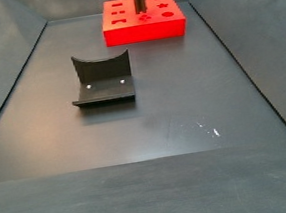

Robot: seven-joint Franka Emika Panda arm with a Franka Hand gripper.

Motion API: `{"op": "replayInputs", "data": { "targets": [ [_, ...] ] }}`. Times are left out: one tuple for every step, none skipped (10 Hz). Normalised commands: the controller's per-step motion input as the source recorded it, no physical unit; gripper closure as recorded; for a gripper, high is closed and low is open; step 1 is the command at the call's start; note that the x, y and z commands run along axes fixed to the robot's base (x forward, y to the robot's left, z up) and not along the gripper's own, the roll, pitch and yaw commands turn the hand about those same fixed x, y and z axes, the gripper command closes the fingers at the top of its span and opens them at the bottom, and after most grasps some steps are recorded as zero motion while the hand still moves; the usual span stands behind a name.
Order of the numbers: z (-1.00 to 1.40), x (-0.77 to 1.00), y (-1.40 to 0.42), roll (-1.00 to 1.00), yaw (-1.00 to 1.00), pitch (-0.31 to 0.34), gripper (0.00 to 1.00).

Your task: Insert the 3 prong object.

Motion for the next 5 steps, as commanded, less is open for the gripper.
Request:
{"op": "replayInputs", "data": {
  "targets": [
    [0.00, -0.10, 0.21, -0.08, -0.11, -0.019, 1.00],
    [0.00, -0.13, 0.16, -0.04, -0.11, -0.017, 1.00],
    [-0.06, -0.08, 0.07, -0.04, -0.05, -0.054, 1.00],
    [-0.07, -0.06, 0.00, -0.05, -0.01, -0.060, 1.00],
    [0.00, 0.00, -0.08, -0.04, 0.00, -0.026, 1.00]
  ]
}}
